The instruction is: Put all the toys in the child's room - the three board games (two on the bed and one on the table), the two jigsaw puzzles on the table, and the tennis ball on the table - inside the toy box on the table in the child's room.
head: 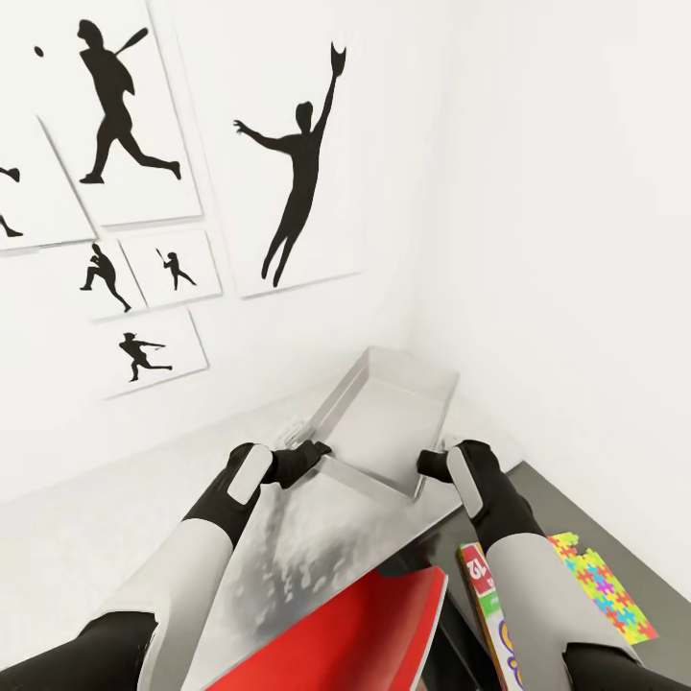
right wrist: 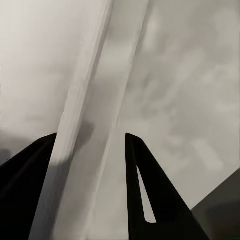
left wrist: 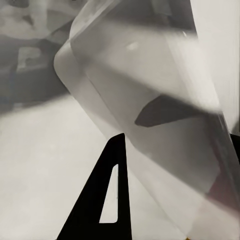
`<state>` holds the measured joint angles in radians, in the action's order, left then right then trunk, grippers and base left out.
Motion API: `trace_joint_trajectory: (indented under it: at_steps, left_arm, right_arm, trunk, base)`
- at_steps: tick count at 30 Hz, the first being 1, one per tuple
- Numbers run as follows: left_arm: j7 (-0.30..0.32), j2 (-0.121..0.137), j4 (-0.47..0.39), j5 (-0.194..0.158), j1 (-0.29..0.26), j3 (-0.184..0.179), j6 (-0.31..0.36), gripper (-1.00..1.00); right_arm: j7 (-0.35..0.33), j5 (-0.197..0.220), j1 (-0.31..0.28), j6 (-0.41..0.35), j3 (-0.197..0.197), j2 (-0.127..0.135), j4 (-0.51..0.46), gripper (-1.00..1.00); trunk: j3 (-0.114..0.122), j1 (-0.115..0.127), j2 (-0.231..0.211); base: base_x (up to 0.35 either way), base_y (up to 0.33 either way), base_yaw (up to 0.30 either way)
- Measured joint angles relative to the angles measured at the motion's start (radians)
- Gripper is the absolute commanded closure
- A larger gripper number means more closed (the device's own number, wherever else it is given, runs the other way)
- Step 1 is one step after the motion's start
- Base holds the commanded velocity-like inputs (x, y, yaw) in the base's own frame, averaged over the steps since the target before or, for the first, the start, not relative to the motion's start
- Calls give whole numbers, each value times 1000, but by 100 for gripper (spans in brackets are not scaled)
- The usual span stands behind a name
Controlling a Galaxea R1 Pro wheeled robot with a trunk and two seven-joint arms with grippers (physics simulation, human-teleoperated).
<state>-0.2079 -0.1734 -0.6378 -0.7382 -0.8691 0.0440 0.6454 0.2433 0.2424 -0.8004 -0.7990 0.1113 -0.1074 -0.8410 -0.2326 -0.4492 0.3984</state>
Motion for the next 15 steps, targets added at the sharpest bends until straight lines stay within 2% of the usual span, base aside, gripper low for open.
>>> trace_joint_trajectory:
  at_steps: [4, 15]
  left_arm:
    - [1, 0, 0, -10, 0, 0, -1, 100]
    - [0, 0, 0, -7, 0, -1, 0, 100]
  right_arm:
    - [-1, 0, 0, 0, 0, -2, 10, 100]
    - [2, -14, 0, -3, 0, -2, 35, 100]
  trunk:
    - [6, 0, 0]
    - [23, 0, -1]
  base:
    - [0, 0, 0]
    - [0, 5, 0]
